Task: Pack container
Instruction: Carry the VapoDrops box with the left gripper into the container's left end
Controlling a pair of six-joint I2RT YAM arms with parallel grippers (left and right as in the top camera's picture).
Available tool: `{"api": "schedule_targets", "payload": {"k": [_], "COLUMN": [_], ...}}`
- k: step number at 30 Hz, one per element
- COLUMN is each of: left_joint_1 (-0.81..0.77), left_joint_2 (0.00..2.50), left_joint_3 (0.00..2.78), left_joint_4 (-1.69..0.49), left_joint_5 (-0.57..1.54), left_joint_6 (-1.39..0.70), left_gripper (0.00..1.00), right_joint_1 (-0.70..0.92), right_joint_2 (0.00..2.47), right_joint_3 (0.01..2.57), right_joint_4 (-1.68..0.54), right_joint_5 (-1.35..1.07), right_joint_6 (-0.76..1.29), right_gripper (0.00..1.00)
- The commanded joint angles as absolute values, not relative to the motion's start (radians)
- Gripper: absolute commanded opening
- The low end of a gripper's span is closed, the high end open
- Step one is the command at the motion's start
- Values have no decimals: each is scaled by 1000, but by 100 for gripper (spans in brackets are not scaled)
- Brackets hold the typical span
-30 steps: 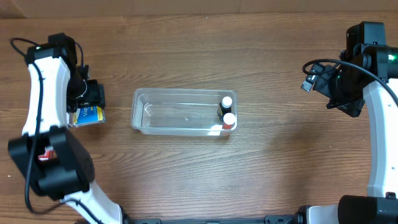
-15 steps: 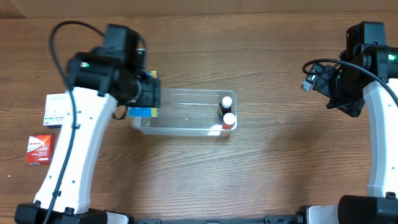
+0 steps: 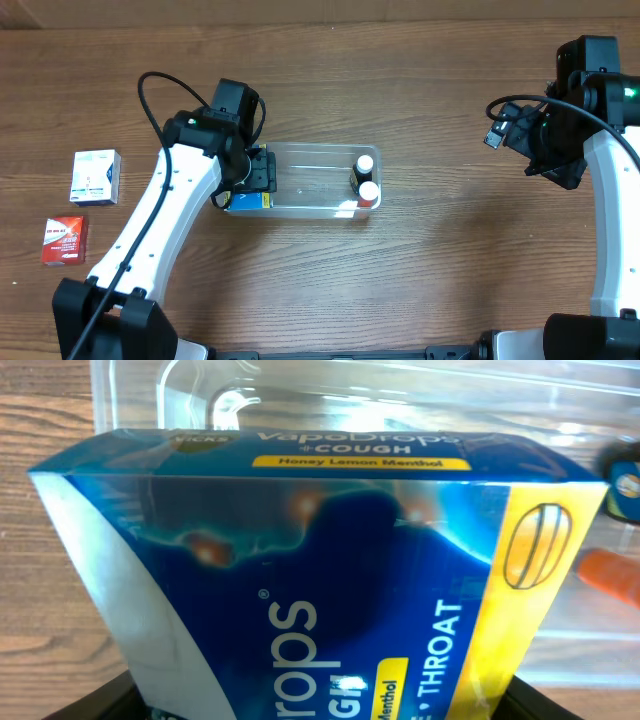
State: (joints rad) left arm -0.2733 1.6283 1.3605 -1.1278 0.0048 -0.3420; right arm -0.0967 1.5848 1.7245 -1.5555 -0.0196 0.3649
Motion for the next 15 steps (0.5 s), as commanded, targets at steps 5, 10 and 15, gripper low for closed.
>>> {"api": "schedule_targets", "payload": {"k": [5, 10, 15], "left_joint_1": [-268, -268, -268], "left_joint_2": [1735, 1787, 1788], "left_joint_3": [1350, 1350, 1356], "left_joint_4": [-1106, -1106, -1105], "left_joint_5": [-82, -86, -89], "left_joint_6": [-359, -336, -316], "left_gripper": [54, 56, 53], "right_joint_1": [-97, -97, -97], "right_joint_2": [1578, 1578, 1578], "right_joint_3": [1722, 1722, 1722], "right_joint_4": [-1554, -1554, -1553], "right_joint_5": [-21, -21, -21], "right_joint_6": [358, 358, 358], "right_gripper": [100, 100, 100]}}
